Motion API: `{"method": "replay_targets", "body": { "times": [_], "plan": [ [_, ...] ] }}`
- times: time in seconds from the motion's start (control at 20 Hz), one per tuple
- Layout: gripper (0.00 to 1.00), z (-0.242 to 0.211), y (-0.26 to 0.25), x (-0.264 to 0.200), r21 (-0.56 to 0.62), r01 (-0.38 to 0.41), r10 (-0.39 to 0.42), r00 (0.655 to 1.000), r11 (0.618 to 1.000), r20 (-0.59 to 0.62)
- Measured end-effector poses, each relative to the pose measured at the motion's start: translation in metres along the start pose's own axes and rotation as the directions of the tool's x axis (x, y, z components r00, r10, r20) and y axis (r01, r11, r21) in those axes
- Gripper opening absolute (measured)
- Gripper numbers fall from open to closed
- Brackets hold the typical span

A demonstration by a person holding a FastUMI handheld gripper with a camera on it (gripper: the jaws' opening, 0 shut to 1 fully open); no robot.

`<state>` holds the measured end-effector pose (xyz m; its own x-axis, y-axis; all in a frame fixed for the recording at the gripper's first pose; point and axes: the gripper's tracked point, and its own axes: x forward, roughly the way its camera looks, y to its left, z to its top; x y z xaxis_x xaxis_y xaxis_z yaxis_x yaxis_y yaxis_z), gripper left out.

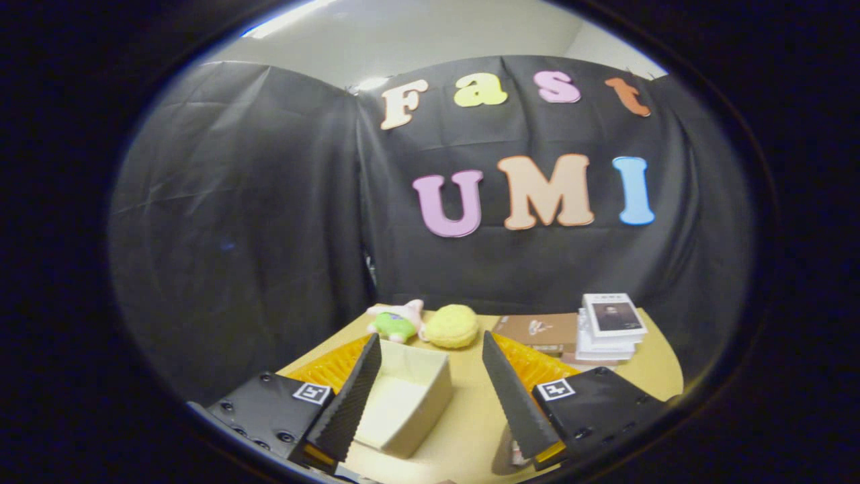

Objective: Open the storage box then place both shoes into the box .Put the left shoe in first, then the right shoe, with the right side of both shoes facing outward in a uniform manner.

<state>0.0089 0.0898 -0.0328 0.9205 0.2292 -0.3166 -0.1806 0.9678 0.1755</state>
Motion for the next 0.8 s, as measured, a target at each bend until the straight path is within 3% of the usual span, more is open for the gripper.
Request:
{"method": "replay_targets", "body": {
  "times": [0.45, 0.8],
  "plan": [
    [0.95, 0.014, -0.097, -0.038, 0.003, 0.217, -0.217, 0.973, 0.976, 0.074],
    [0.95, 0.016, -0.14, -0.049, 0.008, 0.302, -0.301, 0.949, 0.953, 0.094]
  ]
}}
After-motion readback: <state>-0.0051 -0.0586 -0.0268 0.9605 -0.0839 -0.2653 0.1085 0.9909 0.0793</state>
